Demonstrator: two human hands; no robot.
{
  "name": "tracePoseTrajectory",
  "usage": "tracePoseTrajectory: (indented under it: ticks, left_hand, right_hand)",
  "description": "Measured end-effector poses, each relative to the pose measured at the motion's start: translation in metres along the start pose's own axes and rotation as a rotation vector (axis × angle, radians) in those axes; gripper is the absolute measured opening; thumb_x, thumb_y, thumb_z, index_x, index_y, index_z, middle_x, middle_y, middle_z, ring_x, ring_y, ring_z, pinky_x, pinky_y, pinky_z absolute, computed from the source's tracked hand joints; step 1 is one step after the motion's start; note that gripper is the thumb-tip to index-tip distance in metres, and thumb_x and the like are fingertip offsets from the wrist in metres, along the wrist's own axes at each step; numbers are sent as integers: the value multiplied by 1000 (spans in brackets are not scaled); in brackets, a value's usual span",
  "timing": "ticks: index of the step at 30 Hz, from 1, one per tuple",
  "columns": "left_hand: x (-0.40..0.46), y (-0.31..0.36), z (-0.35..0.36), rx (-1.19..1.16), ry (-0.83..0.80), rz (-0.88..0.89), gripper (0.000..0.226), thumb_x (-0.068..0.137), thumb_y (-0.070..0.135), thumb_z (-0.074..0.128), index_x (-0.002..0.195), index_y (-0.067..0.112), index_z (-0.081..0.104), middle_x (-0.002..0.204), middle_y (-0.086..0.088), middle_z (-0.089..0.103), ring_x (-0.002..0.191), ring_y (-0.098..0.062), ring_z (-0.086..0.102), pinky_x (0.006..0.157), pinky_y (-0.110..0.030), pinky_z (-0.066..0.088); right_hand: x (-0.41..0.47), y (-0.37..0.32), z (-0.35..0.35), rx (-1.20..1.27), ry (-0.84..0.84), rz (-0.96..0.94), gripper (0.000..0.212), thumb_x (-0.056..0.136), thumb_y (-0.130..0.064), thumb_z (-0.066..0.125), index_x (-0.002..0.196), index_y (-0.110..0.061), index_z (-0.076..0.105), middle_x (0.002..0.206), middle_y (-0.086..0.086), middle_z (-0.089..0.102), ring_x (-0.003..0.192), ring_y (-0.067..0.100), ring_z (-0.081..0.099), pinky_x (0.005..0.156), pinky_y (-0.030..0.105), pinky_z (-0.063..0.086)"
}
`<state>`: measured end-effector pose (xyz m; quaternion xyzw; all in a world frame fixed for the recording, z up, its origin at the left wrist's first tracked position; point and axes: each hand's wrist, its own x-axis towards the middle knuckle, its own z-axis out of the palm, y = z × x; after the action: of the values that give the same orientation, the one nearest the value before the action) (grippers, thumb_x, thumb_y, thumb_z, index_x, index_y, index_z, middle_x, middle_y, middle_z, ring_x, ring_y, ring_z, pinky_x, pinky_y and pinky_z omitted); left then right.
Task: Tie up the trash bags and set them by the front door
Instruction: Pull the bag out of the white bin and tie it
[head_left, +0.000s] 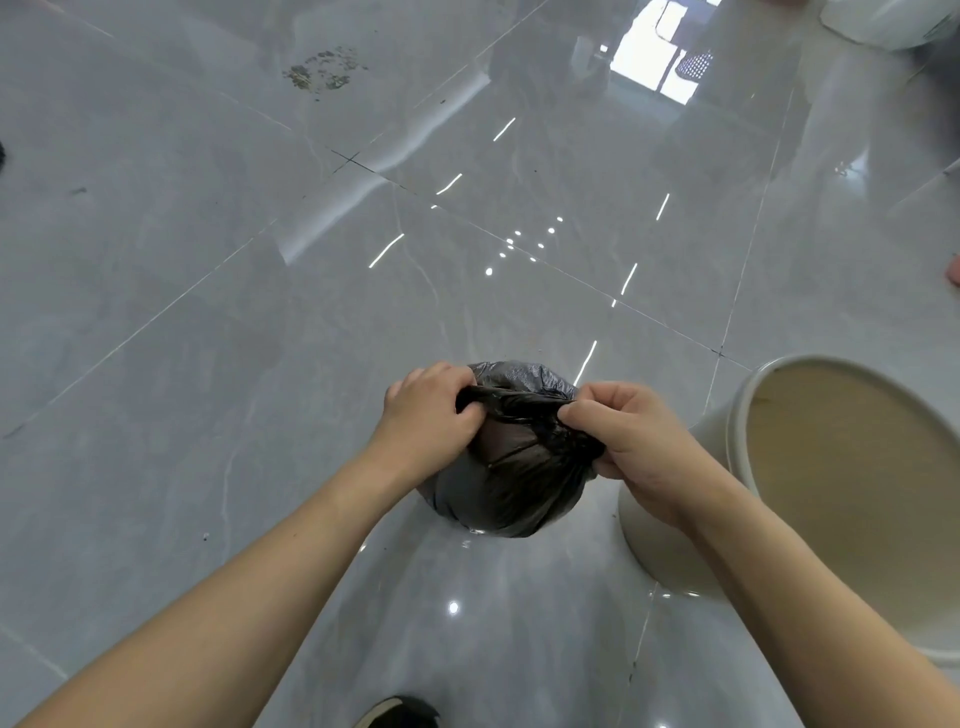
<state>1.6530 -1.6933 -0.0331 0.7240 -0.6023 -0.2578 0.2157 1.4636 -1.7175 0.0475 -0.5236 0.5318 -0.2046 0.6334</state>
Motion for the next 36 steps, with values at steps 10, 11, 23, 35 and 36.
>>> tracePoseTrajectory:
  ticks: [10,11,23,35,36]
  left_hand:
    - [-18,3,-11,-221,11,14,45,72,20,49,117,25,43,114,11,43,113,-20,42,99,-39,36]
    - [-24,4,-15,-273,50,57,52,70,20,48,121,25,40,116,13,38,114,-18,39,100,-38,35]
    - [-45,25,8,-313,88,163,19,80,42,64,88,25,65,95,14,53,98,-12,46,91,-28,38]
    - [-42,32,-4,-650,-130,-21,33,69,27,62,102,30,60,88,11,55,73,-6,52,69,-19,45]
    - [-43,32,-4,-651,-126,-26,32,69,29,61,101,30,59,87,13,53,73,-5,52,68,-17,43]
  right_hand:
    - [6,7,-7,279,-231,173,11,77,-10,31,77,-10,42,61,2,37,47,12,30,49,29,13]
    - [6,8,-7,295,-224,173,10,73,-7,34,77,-10,42,63,3,37,48,12,32,48,27,16]
    - [4,3,-11,257,-163,117,27,93,12,40,95,1,65,63,6,56,48,11,44,44,21,35]
    - [0,5,-19,150,-72,93,36,95,12,35,115,1,62,88,21,55,56,14,51,52,20,48]
    - [0,5,-17,140,-59,90,35,96,12,35,116,1,62,83,19,56,54,13,51,51,20,48]
